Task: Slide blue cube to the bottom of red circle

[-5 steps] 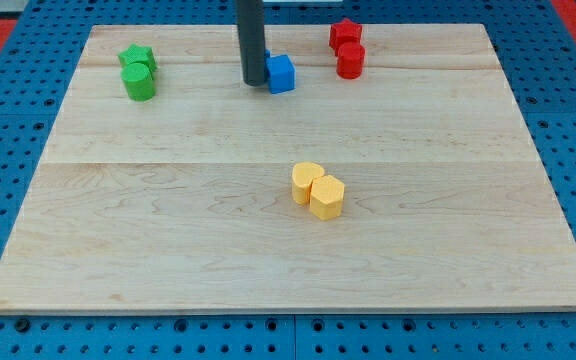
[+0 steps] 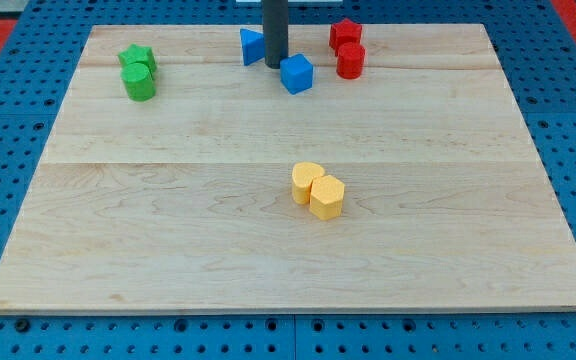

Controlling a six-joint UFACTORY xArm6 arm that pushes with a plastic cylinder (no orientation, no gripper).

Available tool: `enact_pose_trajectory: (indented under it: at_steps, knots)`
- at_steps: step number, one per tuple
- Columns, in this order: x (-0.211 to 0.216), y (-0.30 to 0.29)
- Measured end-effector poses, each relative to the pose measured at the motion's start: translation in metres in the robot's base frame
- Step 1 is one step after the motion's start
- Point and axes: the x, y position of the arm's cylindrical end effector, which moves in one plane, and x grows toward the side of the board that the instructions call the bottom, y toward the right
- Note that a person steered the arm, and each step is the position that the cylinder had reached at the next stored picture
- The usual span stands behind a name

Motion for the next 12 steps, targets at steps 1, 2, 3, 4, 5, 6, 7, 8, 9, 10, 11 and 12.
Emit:
enact_pose_trajectory:
  at_steps: [1,2,3,4,5,6,7,8,9,10,11,12]
  knots:
    - [0.013,0.022]
    - [0.015,0.019]
    - [0.029,0.016]
    - [0.034,0.016]
    - [0.034,0.002]
    - [0.038,0.006]
    - [0.042,0.037]
    - [0.052,0.047]
    - [0.068,0.05]
    - [0.091,0.064]
    - [0.107,0.071]
    - [0.105,0.09]
